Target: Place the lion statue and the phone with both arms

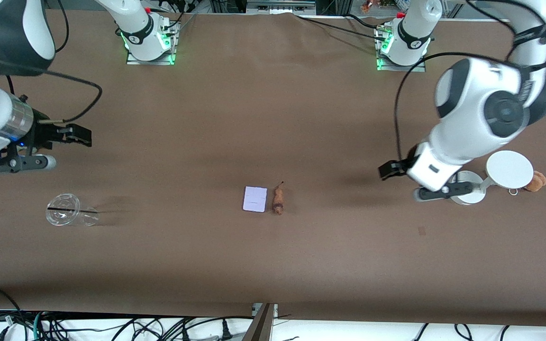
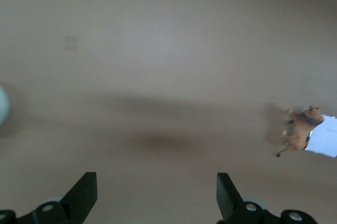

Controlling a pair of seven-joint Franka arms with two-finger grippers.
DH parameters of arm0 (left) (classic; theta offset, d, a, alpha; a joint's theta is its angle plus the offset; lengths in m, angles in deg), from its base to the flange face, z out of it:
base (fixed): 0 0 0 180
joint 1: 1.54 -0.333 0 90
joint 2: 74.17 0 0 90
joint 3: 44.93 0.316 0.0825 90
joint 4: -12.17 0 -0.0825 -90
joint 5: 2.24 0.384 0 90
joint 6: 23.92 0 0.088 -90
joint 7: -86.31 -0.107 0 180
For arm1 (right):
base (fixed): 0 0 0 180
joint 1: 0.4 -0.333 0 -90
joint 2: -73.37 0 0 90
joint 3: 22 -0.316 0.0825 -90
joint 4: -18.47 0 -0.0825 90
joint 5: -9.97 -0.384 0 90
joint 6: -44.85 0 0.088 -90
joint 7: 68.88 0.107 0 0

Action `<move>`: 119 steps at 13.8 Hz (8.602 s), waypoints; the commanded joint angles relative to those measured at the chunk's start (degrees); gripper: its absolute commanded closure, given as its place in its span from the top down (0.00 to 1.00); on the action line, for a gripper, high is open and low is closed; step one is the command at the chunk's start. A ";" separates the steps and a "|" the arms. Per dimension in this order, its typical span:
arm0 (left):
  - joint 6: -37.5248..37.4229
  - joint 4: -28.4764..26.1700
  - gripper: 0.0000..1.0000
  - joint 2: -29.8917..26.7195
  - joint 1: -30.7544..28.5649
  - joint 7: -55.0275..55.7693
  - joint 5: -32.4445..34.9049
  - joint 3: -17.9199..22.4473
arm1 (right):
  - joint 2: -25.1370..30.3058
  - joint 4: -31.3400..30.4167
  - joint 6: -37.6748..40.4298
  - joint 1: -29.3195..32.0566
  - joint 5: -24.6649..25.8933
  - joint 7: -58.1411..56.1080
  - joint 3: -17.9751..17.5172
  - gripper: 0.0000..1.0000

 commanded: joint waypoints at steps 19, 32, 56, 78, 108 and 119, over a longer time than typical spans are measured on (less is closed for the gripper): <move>23.59 26.92 0.00 37.97 19.87 29.21 6.64 1.54 | -23.13 1.21 -33.49 -16.90 -2.97 26.29 -0.13 1.00; 23.85 14.11 0.00 26.21 11.70 11.02 13.23 2.59 | -31.66 1.38 -48.44 -25.87 -2.70 39.83 0.13 1.00; 66.21 -39.52 0.28 5.01 -10.62 -17.56 13.49 2.24 | -39.50 10.08 -48.12 -34.06 6.80 52.35 5.76 0.48; -1.07 -19.07 1.00 -21.62 -10.80 -21.96 12.53 1.53 | -30.70 -0.54 -36.49 -4.26 -1.38 -1.27 5.76 0.48; -31.26 5.04 1.00 -21.97 -31.81 -22.22 8.75 -14.73 | 6.47 -1.34 2.17 -3.47 -0.85 -3.83 2.24 1.00; -31.08 7.06 1.00 -18.98 -34.45 -25.03 8.66 -15.25 | 8.85 -0.55 8.06 -2.76 -1.38 -3.92 2.60 1.00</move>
